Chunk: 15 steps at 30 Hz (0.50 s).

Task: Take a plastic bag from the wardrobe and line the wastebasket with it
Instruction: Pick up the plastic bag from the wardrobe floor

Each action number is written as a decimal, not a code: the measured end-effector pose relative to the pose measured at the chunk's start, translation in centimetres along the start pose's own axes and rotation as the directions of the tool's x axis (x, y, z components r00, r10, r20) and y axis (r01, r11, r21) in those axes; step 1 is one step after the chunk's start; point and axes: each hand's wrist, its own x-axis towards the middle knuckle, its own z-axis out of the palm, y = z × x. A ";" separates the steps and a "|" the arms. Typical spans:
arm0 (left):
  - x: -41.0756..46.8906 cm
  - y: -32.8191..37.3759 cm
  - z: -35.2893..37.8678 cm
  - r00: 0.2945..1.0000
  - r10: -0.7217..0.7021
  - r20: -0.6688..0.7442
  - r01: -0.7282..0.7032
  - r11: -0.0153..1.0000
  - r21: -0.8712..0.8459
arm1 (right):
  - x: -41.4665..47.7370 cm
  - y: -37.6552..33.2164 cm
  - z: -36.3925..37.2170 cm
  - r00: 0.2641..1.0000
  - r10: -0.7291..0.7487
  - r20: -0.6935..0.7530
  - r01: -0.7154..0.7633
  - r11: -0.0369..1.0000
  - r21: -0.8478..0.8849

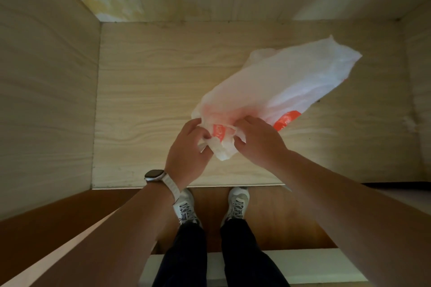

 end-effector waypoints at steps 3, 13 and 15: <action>-0.9 1.3 -1.7 1.000 0.003 0.004 -0.003 1.000 0.015 | -1.2 -0.8 -2.0 0.999 -0.034 -0.033 0.034 0.999 -0.020; -3.2 6.2 -9.1 1.000 0.007 -0.015 -0.007 1.000 -0.027 | -4.8 -5.1 -9.8 0.988 -0.121 -0.093 0.111 0.988 -0.111; -3.5 7.4 -10.6 0.999 0.035 -0.035 -0.036 0.999 -0.029 | -5.5 -6.0 -11.3 0.987 -0.123 -0.106 0.109 0.986 -0.123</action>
